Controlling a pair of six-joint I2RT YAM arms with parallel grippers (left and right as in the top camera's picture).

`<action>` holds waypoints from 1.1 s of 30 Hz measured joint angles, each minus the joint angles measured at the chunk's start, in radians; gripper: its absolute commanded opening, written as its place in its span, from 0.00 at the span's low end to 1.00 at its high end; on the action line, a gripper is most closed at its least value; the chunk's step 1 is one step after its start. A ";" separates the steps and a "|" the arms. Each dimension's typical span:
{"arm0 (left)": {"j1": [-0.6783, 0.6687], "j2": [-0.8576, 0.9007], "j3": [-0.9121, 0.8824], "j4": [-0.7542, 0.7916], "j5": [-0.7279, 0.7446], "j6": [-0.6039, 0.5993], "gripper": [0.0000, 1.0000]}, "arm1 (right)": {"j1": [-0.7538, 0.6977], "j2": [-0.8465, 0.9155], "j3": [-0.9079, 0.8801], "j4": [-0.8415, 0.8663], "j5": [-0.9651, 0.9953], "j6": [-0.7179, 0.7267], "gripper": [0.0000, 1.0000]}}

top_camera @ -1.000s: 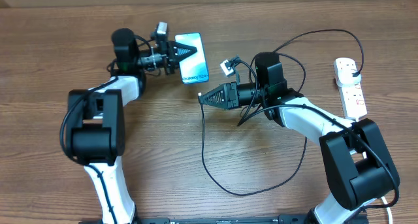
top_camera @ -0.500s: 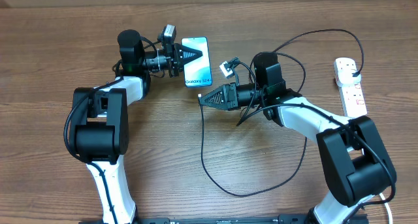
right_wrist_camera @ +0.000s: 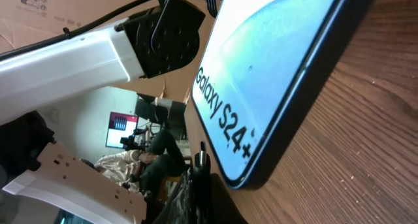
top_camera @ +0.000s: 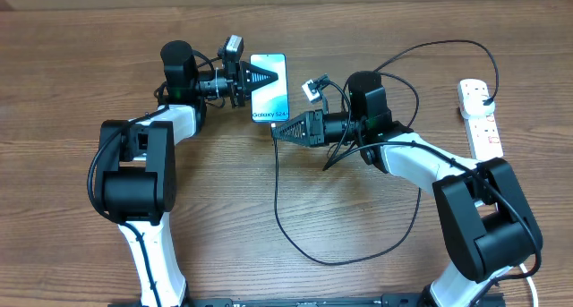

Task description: Plug charger to phone and switch on socket

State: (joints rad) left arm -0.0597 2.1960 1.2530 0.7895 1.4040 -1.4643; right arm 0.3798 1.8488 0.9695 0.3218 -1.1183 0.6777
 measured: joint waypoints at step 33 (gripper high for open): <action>-0.013 0.000 0.000 0.000 -0.003 -0.029 0.04 | 0.000 0.000 0.000 0.003 0.016 0.051 0.04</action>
State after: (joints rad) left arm -0.0727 2.1960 1.2530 0.7895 1.4014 -1.4933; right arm 0.3798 1.8488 0.9695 0.3252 -1.1027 0.7288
